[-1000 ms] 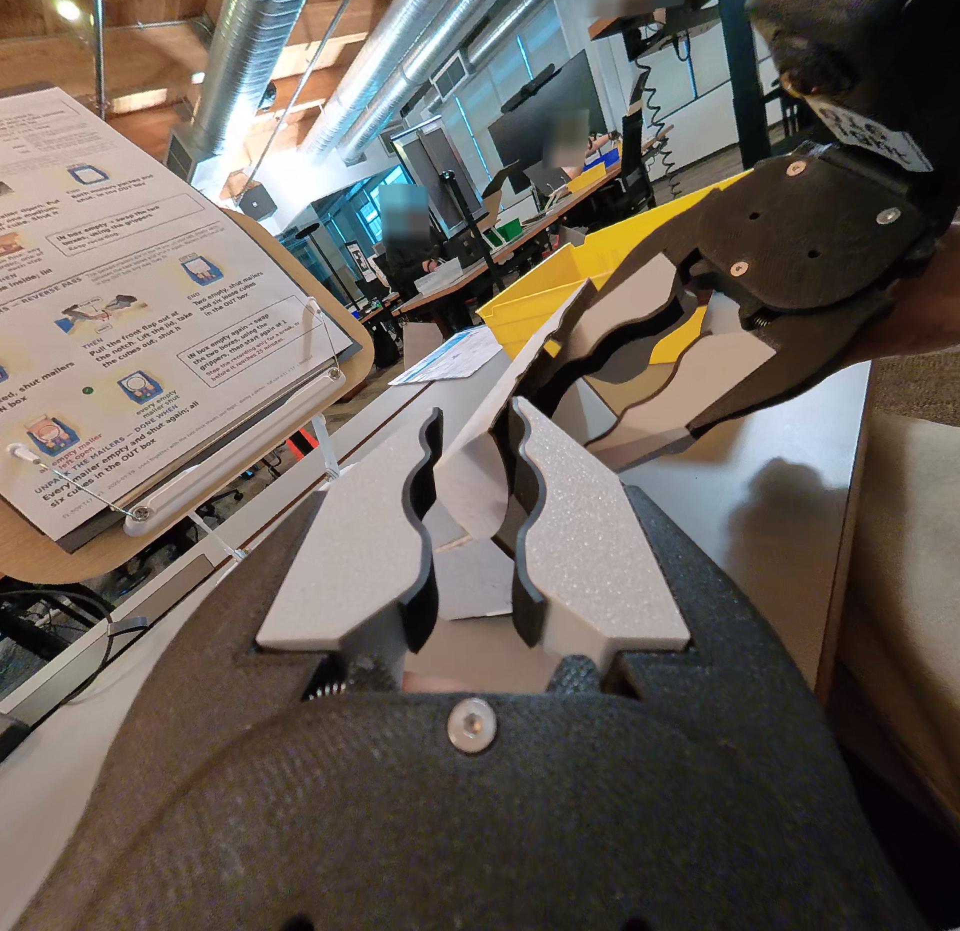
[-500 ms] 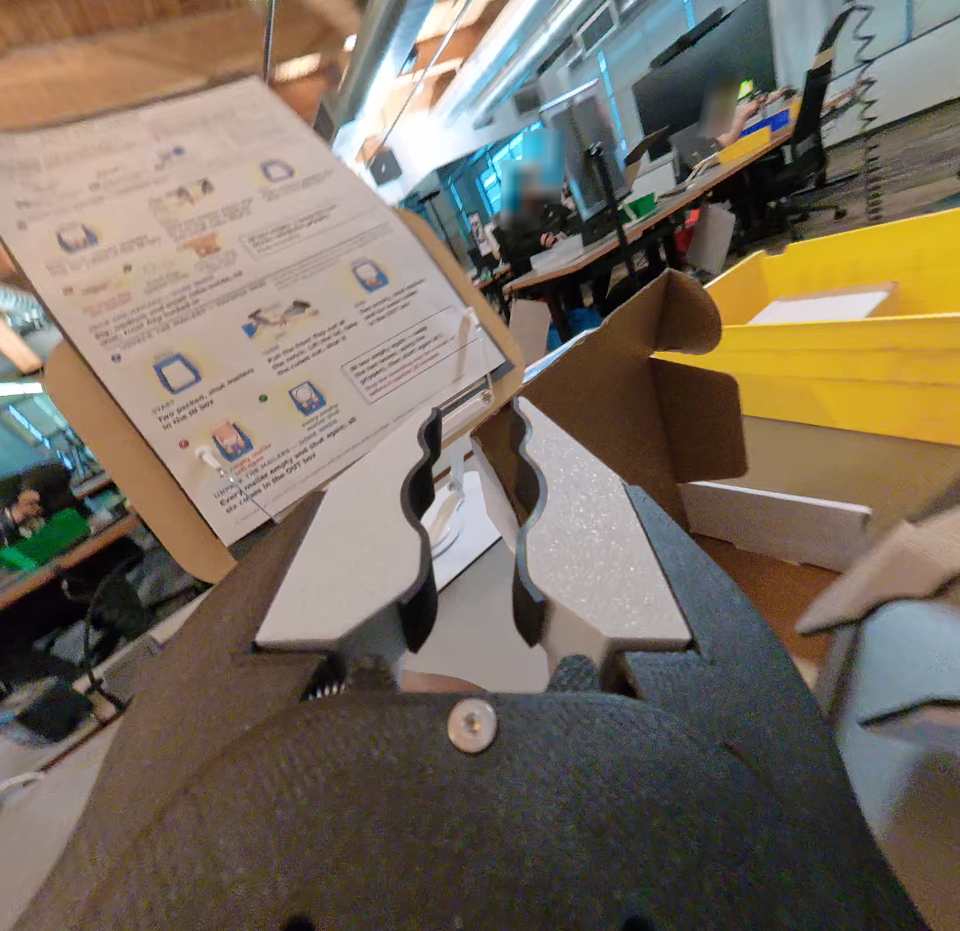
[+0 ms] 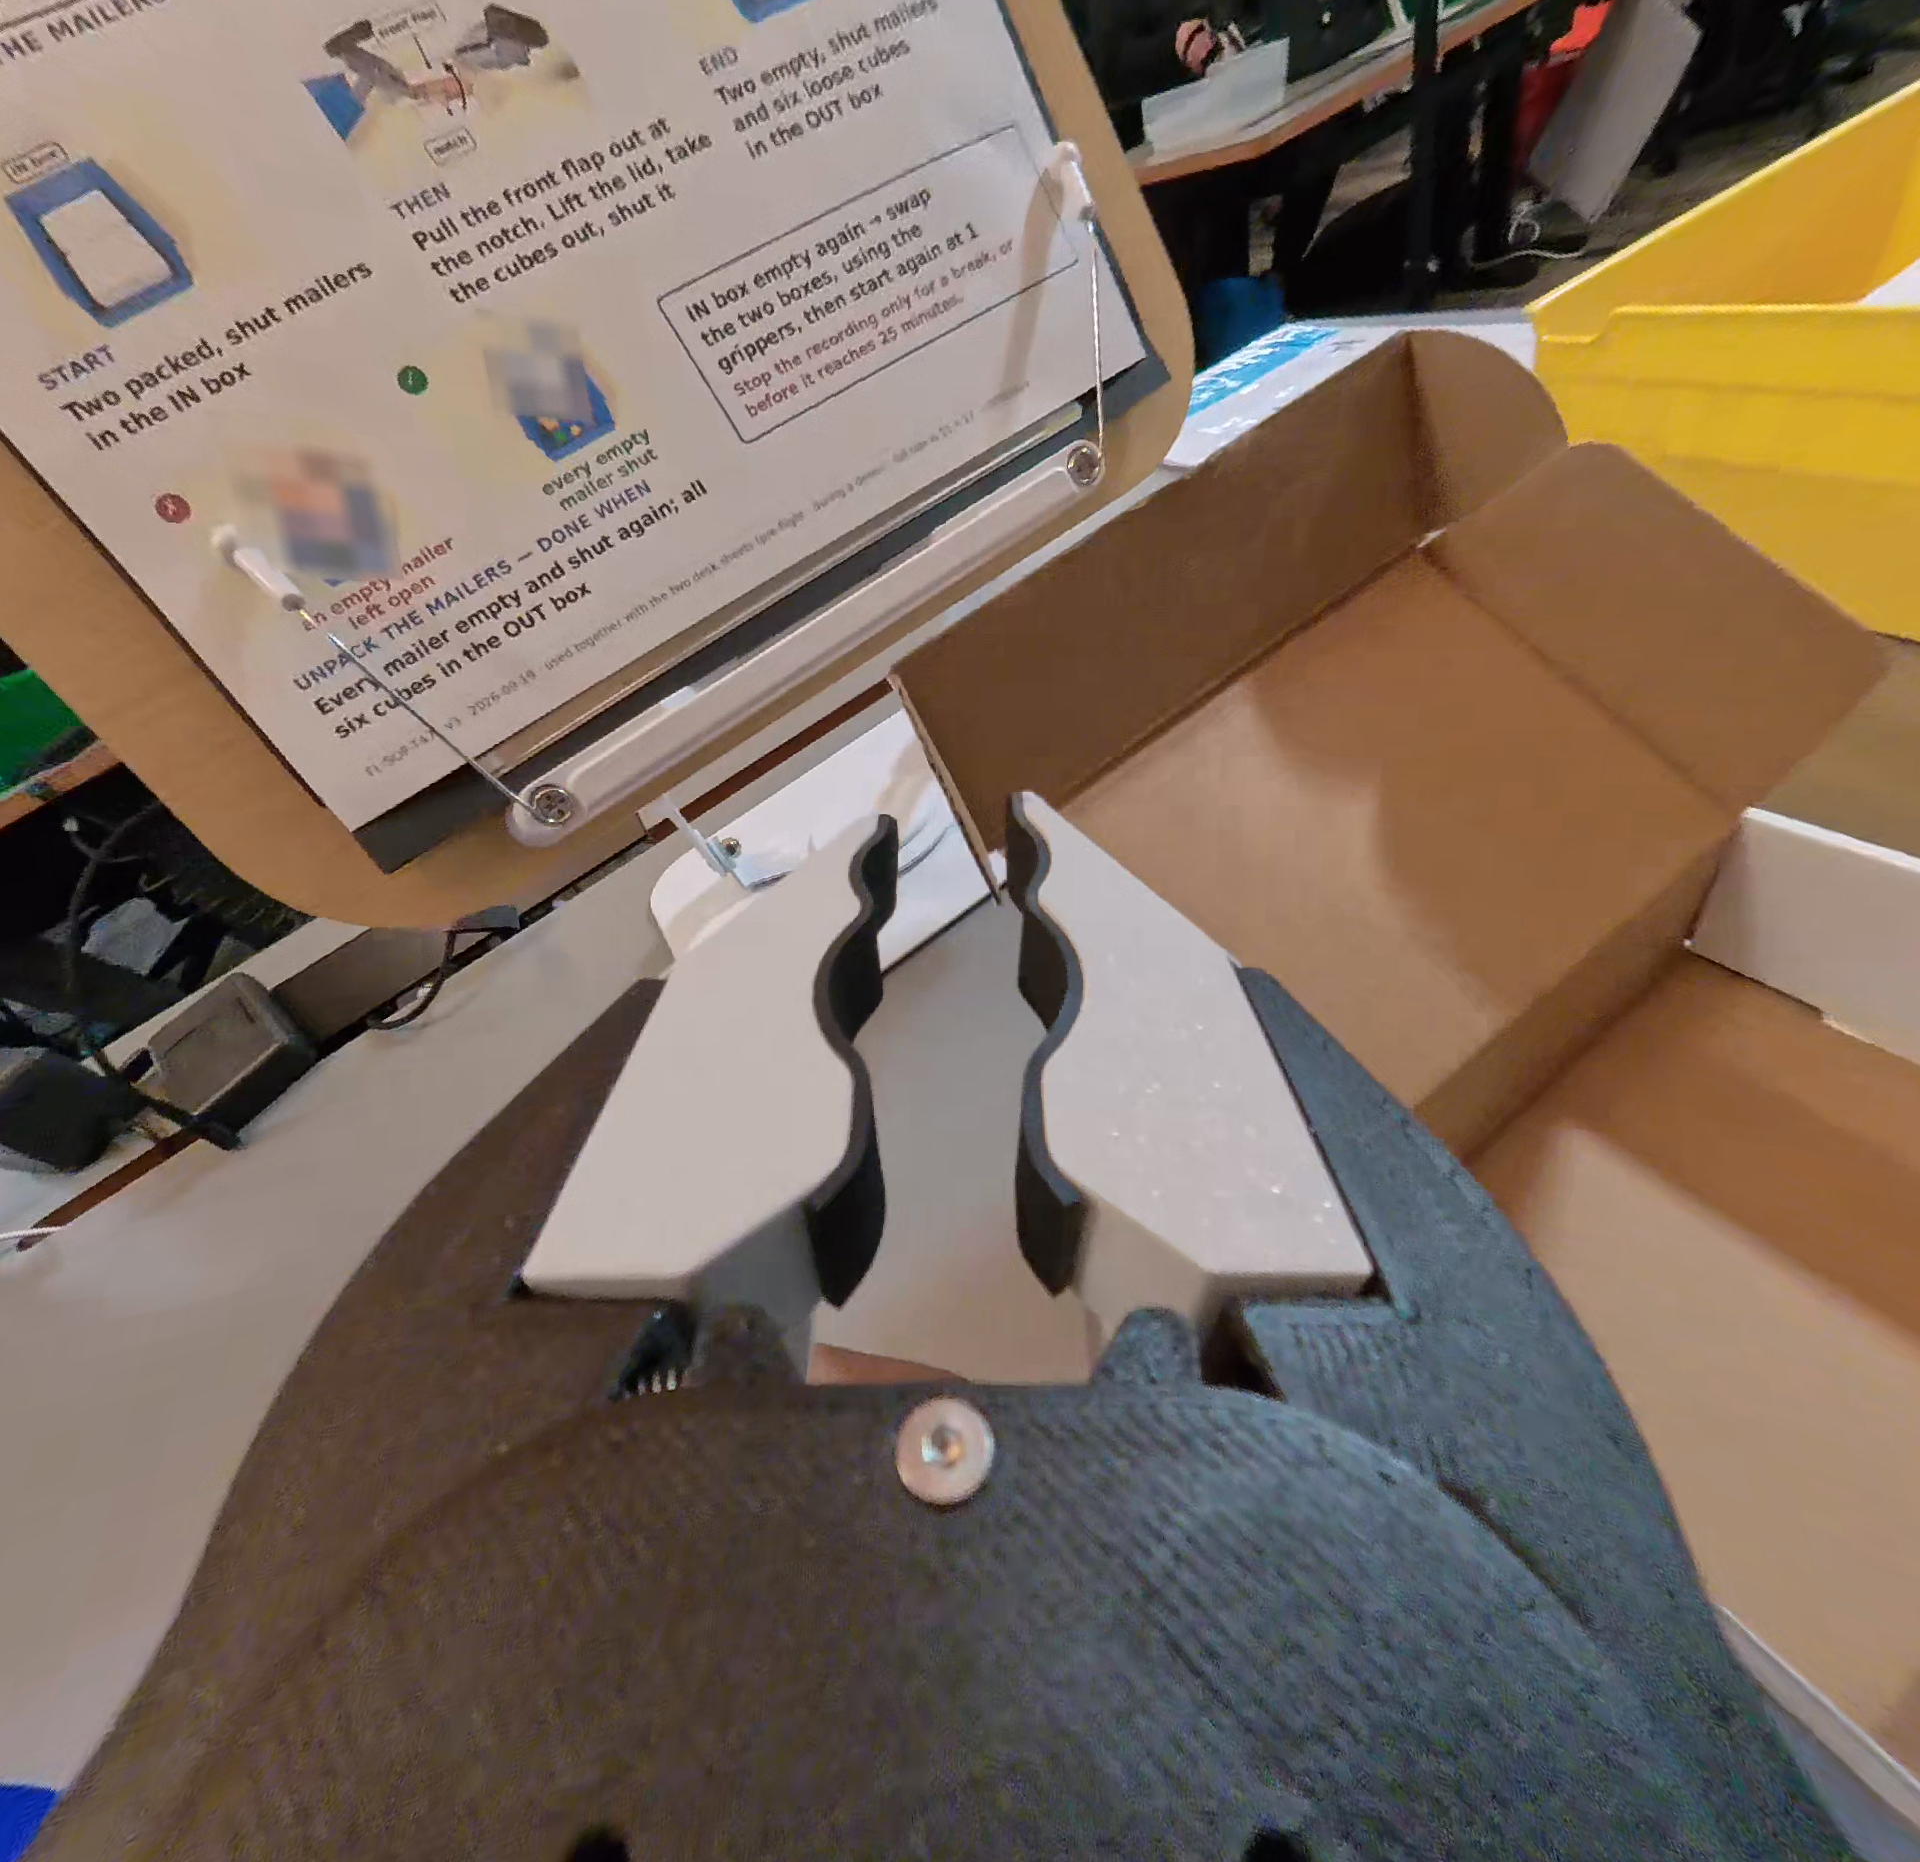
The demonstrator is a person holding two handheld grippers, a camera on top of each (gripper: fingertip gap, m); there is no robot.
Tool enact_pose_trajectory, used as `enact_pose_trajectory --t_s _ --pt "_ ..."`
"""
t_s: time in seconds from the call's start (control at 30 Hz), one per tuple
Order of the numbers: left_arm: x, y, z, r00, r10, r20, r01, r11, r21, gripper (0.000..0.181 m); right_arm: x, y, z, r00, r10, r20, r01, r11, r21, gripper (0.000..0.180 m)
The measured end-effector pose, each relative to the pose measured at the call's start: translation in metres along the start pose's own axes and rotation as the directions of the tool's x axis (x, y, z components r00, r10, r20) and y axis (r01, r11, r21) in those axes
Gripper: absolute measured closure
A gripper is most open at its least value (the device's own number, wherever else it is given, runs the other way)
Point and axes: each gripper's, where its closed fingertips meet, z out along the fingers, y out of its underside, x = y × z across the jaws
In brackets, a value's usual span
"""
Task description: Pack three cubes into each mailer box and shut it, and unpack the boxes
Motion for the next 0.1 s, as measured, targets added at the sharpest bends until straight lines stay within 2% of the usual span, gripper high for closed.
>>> enact_pose_trajectory --t_s 0.03,0.1 --pt "0.0000 -0.0005 -0.0045 1.000 0.010 -0.001 -0.010 1.000 0.000 0.160 0.0001 -0.0001 0.0004 1.000 -0.004 -0.004 0.004 1.000 -0.002 0.166" --pt "0.0017 -0.0026 -0.0143 0.999 0.032 -0.011 -0.032 0.999 0.006 0.156 0.0003 -0.0012 0.0010 1.000 -0.009 -0.011 0.009 1.000 -0.002 0.161"
